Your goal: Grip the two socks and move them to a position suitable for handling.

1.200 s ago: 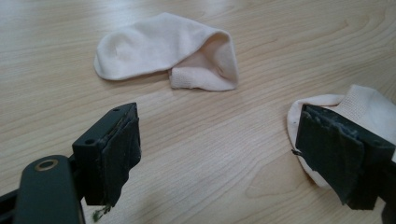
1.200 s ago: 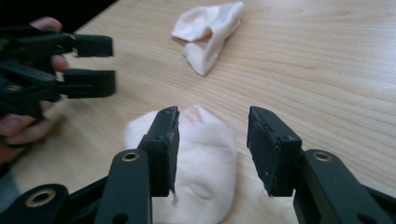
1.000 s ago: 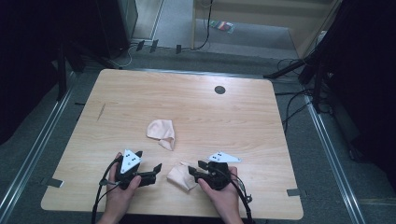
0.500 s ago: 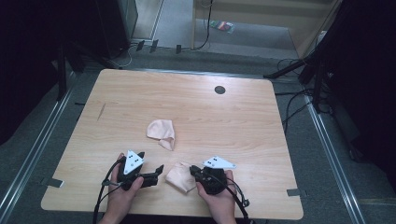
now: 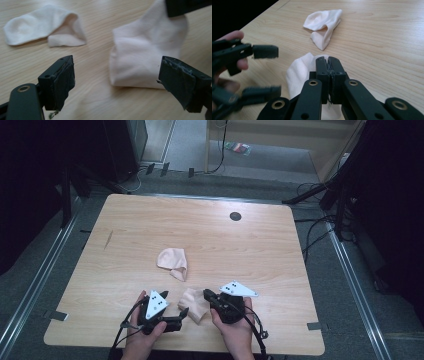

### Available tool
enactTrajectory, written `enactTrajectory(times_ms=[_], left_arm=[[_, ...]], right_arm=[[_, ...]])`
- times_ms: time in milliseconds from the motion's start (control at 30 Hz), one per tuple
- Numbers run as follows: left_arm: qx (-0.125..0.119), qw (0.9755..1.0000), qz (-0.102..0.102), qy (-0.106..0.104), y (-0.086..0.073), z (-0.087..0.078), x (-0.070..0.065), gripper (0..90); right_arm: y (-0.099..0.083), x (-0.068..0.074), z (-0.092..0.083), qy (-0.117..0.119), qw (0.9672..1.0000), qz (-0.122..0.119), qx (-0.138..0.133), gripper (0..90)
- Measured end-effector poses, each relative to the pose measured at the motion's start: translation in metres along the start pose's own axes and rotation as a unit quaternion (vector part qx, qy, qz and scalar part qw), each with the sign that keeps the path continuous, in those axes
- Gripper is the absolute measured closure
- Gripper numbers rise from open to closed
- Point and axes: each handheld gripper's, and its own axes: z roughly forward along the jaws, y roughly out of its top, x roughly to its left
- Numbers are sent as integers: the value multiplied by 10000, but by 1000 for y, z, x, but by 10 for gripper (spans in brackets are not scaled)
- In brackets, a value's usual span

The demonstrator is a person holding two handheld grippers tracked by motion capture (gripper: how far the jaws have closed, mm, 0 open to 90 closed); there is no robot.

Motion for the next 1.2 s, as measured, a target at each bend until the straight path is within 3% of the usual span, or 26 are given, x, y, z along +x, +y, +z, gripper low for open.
enactTrajectory(times_ms=[133, 267, 367, 500, 533, 733, 800, 1000, 1067, 1200], left_arm=[[120, 9997, 95, -182, -1, 7, -19, 139], [278, 9992, 135, -234, -2, 17, -28, 113], [484, 9988, 90, -79, 0, 23, -30, 95], [696, 9975, 17, 112, 1, 29, -29, 152], [672, 9977, -6, 124, 1, 28, -28, 195], [477, 9988, -89, -63, 3, 21, -11, 773], [376, 9992, -131, -52, 5, 16, -2, 879], [-85, 9992, -189, 353, 12, -11, 21, 900], [-283, 9979, -173, 556, 16, -25, 27, 900], [-649, 9939, 118, 885, 26, -49, 30, 900]], right_arm=[[1, 0, 0, -38, 10000, 29, -21, 886], [2, 0, 0, -71, 9999, 67, -55, 886], [3, 1, -1, -86, 9999, 65, -96, 886], [5, 2, -3, -88, 9998, 90, -136, 886], [5, 3, -4, -82, 9998, 79, -146, 886], [6, 7, -2, -36, 9999, 42, -144, 886], [8, 10, 0, 0, 9999, 49, -150, 886], [23, 25, 10, 134, 9995, -49, -282, 887], [32, 33, 14, 239, 9991, -101, -348, 887], [46, 49, 16, 511, 9973, -220, -484, 886]])
